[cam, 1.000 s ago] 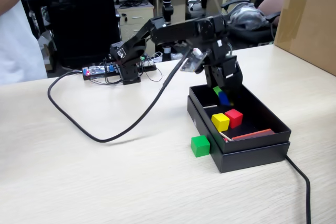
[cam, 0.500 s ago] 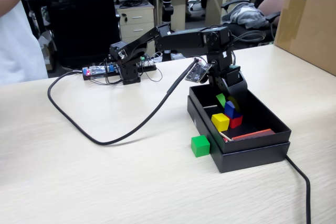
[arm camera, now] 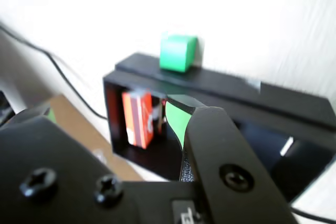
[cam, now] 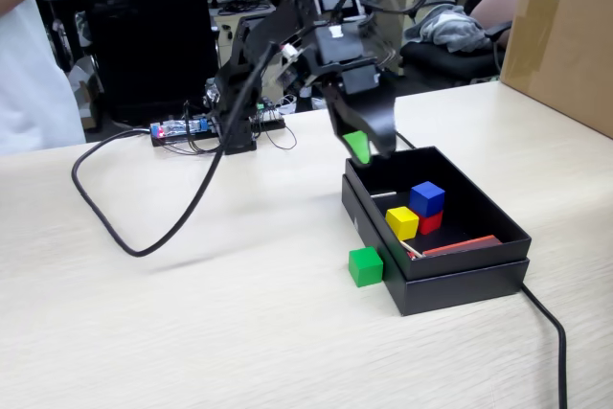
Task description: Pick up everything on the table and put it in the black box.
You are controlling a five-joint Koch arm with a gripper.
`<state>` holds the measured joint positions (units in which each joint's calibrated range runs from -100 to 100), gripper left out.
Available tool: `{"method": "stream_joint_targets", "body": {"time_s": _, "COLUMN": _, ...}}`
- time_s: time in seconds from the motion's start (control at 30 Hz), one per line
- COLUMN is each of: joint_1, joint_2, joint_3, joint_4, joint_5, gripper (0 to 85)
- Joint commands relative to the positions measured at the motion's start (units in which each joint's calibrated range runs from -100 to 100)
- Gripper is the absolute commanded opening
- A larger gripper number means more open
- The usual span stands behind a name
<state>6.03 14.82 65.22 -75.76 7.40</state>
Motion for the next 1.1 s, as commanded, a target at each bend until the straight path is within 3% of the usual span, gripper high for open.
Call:
{"method": "stream_joint_targets", "body": {"time_s": 0.0, "joint_1": -1.12, "joint_2": 1.76, "joint_3": 2.14, "joint_4": 0.04, "joint_5": -0.83, "gripper": 44.1}}
{"method": "stream_joint_targets", "body": {"time_s": 0.67, "joint_1": 0.83, "joint_2": 32.97, "joint_3": 11.03, "joint_4": 0.91, "joint_5": -0.68, "gripper": 45.3}}
{"method": "stream_joint_targets", "body": {"time_s": 0.77, "joint_1": 0.93, "joint_2": 33.66, "joint_3": 11.03, "joint_4": 0.91, "joint_5": -0.68, "gripper": 41.8}}
{"method": "stream_joint_targets", "body": {"time_s": 0.83, "joint_1": 0.93, "joint_2": 34.35, "joint_3": 11.12, "joint_4": 0.91, "joint_5": -0.78, "gripper": 34.2}}
{"method": "stream_joint_targets", "body": {"time_s": 0.93, "joint_1": 0.93, "joint_2": 34.69, "joint_3": 11.57, "joint_4": 0.99, "joint_5": -0.78, "gripper": 15.7}}
{"method": "stream_joint_targets", "body": {"time_s": 1.07, "joint_1": 0.73, "joint_2": 33.89, "joint_3": 10.75, "joint_4": 0.3, "joint_5": -0.78, "gripper": 13.8}}
